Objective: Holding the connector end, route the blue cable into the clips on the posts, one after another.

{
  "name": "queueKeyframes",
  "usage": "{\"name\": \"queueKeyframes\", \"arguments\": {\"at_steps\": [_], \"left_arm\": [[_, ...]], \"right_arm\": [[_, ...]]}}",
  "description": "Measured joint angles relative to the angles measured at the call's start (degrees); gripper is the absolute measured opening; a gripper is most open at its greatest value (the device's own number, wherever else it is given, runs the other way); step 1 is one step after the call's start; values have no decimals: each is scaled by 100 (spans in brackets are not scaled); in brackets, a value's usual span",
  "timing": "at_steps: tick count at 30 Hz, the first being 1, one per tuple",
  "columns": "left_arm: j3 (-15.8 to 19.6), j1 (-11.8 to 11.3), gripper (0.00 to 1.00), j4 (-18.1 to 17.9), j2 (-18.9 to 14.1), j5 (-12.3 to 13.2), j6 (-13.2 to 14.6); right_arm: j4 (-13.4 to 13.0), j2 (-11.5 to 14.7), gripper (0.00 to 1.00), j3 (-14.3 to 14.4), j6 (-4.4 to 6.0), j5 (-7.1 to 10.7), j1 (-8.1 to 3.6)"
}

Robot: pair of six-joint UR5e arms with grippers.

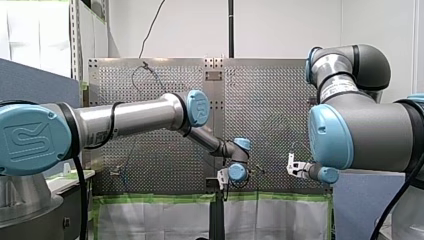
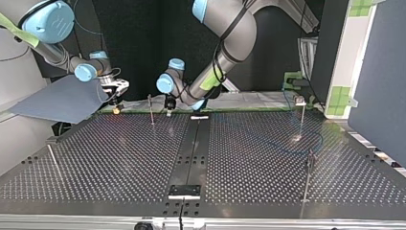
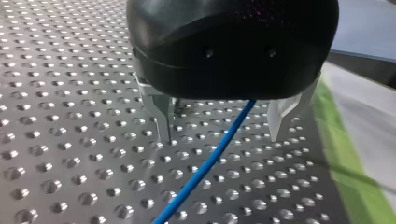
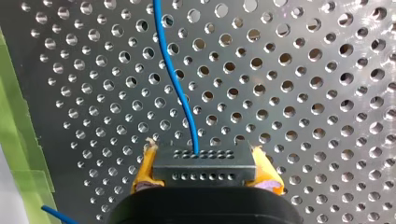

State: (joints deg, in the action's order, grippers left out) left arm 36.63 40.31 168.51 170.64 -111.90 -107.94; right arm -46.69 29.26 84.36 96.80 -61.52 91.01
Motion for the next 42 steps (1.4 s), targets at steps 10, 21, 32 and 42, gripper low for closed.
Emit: {"name": "queueKeyframes", "arguments": {"at_steps": [10, 21, 32, 42], "left_arm": [[57, 89, 100, 626, -49, 330, 509], [648, 167, 100, 334, -627, 790, 369], [1256, 232, 100, 75, -1083, 730, 405], [1879, 281, 100, 13, -1099, 753, 543]], "right_arm": [[11, -11, 0, -2, 7, -1, 14], [37, -17, 0, -2, 7, 5, 26], [70, -28, 0, -2, 8, 0, 36], [72, -34, 0, -2, 8, 8, 38]]}}
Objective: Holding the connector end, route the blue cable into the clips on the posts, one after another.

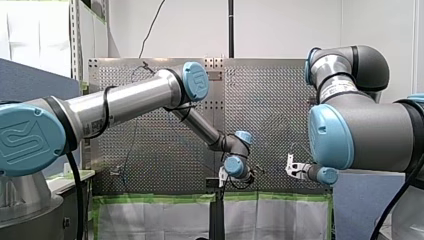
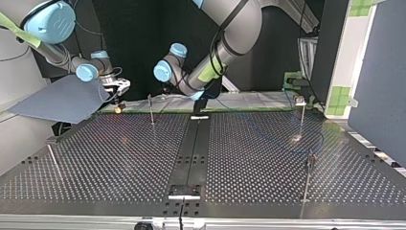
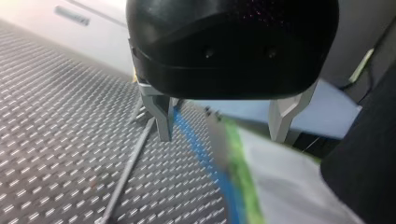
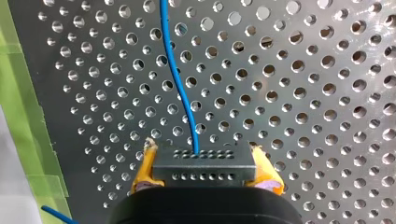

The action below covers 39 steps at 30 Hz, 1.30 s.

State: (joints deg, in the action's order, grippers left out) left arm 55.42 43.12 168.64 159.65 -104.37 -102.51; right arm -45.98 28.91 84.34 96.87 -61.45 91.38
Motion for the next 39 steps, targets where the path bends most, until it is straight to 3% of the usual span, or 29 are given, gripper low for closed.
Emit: {"name": "queueKeyframes", "arguments": {"at_steps": [9, 23, 39], "left_arm": [[132, 168, 100, -490, 0, 409, 63], [134, 93, 100, -1312, 40, 242, -316], [133, 86, 100, -1215, 42, 234, -365]], "right_arm": [[0, -10, 0, 0, 0, -13, 8], [0, -19, 0, 0, 1, -7, 13], [0, -20, 0, -1, 30, 43, 15]]}}
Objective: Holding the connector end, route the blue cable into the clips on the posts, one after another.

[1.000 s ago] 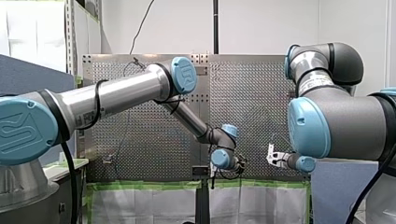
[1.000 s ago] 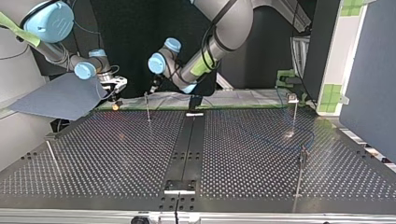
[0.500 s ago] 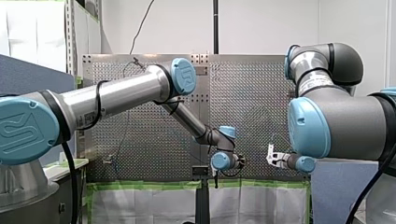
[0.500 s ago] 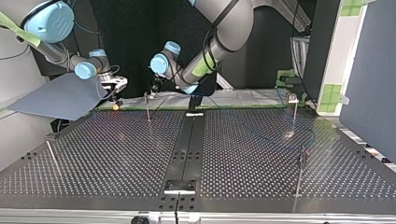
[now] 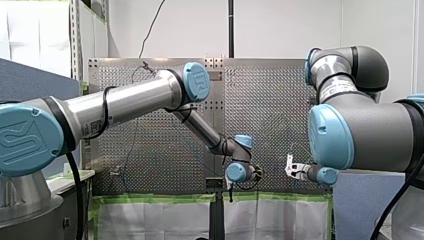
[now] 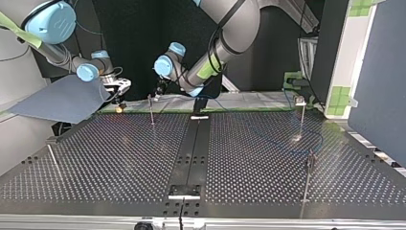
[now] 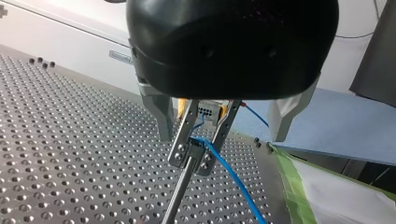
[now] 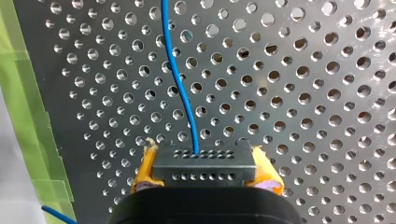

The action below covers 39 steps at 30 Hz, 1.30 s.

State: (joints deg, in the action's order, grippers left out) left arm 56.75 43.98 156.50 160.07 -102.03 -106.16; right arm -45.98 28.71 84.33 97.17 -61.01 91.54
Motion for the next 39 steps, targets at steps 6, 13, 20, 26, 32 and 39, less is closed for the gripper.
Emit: {"name": "queueKeyframes", "arguments": {"at_steps": [6, 13, 20, 26, 32, 39], "left_arm": [[0, -6, 100, 44, -4, 1, -10], [103, -26, 100, 339, -50, -151, 176], [533, -14, 100, 26, -445, -358, 375], [929, 64, 100, -368, -841, -703, 377], [1314, 213, 100, -754, -1226, -1058, 135], [1775, 621, 100, -1210, -1685, -1509, -233]], "right_arm": [[0, 0, 0, 0, 4, 0, 0], [0, -4, 0, 1, 11, 1, -12], [0, -1, 0, 1, 45, 1, -26], [0, -4, 0, 0, 49, 1, -30], [0, -6, 0, 1, 49, 1, -27], [0, -8, 0, 1, 49, 1, -4]]}}
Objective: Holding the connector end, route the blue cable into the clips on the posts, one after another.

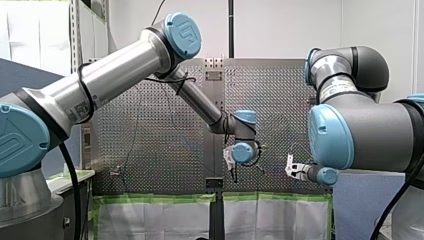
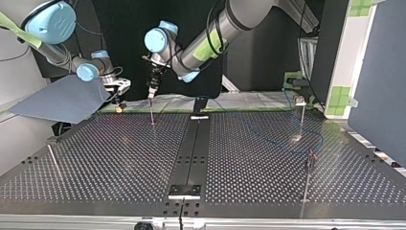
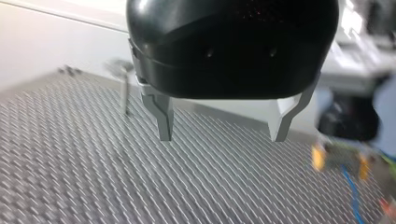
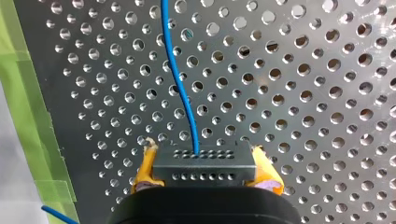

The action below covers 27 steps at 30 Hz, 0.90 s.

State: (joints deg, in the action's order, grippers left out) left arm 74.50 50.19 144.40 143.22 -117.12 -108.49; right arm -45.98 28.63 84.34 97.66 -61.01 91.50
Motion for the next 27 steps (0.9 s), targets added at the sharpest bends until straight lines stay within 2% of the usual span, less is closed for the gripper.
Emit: {"name": "queueKeyframes", "arguments": {"at_steps": [5, 11, 17, 23, 27], "left_arm": [[305, 237, 100, -307, -306, -305, -247], [631, 250, 100, -636, -633, -633, -453], [957, 229, 100, -961, -958, -897, -496], [1285, 216, 100, -1280, -1286, -971, -493], [1496, 216, 100, -1350, -1498, -1085, -464]], "right_arm": [[0, 0, 0, 0, -4, 0, -5], [0, 0, 0, 0, -6, -1, 5], [0, 0, 0, 0, -1, 0, 6], [1, 0, 0, 0, -3, -8, 6], [7, -1, 0, 0, -22, -54, -3]]}}
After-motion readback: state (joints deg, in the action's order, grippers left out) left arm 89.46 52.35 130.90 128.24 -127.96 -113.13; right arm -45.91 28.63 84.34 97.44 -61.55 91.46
